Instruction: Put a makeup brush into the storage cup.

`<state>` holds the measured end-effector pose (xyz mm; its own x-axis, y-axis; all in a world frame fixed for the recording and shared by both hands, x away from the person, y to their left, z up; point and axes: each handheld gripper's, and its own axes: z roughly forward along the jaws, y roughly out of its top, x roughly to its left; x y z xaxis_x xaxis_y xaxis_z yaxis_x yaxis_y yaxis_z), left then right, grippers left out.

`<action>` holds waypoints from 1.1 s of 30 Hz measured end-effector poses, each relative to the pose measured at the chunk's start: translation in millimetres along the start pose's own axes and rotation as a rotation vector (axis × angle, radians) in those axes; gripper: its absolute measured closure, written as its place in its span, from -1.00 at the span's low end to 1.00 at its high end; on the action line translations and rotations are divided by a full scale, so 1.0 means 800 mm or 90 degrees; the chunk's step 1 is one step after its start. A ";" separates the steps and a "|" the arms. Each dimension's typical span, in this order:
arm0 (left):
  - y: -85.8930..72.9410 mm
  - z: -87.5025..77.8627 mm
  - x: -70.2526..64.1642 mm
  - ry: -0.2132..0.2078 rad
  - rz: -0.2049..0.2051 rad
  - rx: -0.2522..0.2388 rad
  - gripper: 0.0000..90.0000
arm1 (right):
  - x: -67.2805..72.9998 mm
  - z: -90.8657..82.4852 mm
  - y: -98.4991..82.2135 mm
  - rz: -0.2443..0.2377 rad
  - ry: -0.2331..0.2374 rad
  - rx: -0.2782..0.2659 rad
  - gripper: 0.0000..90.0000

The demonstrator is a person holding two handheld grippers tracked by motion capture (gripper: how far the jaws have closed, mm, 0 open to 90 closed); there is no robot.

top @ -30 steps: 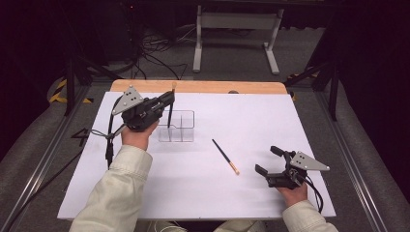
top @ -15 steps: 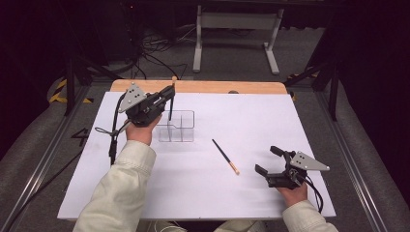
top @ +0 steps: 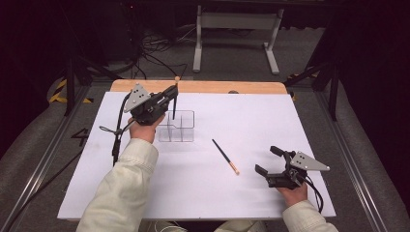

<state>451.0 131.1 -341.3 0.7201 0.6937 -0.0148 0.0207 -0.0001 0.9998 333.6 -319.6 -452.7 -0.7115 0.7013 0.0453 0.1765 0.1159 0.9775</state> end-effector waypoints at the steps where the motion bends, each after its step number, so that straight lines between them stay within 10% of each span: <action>1: -0.001 0.001 0.000 -0.002 0.001 0.003 0.84 | 0.000 0.000 0.000 0.000 0.000 0.000 -0.90; 33: -0.042 0.013 0.010 0.000 -0.018 0.043 0.84 | 0.000 0.000 0.000 0.001 0.004 0.000 -0.90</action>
<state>463.0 129.1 -375.4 0.7183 0.6943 -0.0436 0.0881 -0.0286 0.9957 333.5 -319.4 -452.7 -0.7158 0.6966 0.0482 0.1775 0.1147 0.9774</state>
